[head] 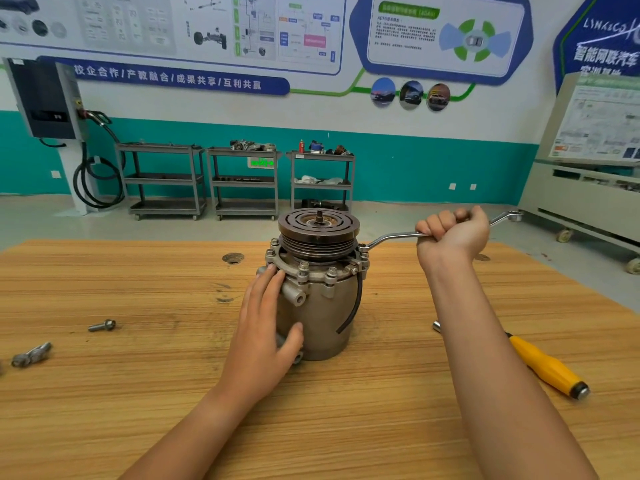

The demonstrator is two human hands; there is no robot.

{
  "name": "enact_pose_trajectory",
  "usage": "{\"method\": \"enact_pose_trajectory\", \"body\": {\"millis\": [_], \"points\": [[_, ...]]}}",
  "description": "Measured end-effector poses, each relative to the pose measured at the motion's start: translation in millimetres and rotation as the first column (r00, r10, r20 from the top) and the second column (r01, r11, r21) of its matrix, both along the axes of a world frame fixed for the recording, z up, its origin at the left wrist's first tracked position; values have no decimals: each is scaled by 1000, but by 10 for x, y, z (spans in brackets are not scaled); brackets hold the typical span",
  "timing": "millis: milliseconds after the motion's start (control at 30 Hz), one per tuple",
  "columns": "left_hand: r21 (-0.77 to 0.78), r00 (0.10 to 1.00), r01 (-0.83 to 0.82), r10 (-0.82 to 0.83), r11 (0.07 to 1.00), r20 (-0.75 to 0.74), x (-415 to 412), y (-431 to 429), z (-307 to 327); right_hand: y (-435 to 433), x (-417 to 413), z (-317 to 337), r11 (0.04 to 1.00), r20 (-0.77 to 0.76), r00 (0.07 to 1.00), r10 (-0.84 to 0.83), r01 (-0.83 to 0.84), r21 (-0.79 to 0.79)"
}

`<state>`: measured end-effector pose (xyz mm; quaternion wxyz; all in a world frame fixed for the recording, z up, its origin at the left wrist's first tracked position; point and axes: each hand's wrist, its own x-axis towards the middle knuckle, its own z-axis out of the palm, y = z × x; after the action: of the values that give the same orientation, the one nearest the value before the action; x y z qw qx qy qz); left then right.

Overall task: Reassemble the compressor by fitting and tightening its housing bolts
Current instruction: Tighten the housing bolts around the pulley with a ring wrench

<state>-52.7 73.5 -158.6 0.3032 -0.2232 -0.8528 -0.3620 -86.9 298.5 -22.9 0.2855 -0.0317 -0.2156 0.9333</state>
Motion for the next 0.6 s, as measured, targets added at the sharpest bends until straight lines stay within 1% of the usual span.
{"method": "enact_pose_trajectory", "body": {"millis": [100,267,433,500,600], "points": [[4,1000,-2,2,1000,12,-1,-1,-1,-13,22,-7,1000,1,1000,0,0,-6],[1,1000,1,-1,1000,24,-2,-5,-5,-49,76,14,995,36,995,-96,97,-22],[4,1000,1,-1,1000,21,0,-6,-13,-55,106,-40,990,60,989,-136,137,-18],[5,1000,2,-2,1000,15,6,-4,-10,-85,131,-65,985,41,984,-175,174,21],[4,1000,-2,2,1000,9,7,5,5,-159,275,-219,968,-63,971,-231,236,85]]}}
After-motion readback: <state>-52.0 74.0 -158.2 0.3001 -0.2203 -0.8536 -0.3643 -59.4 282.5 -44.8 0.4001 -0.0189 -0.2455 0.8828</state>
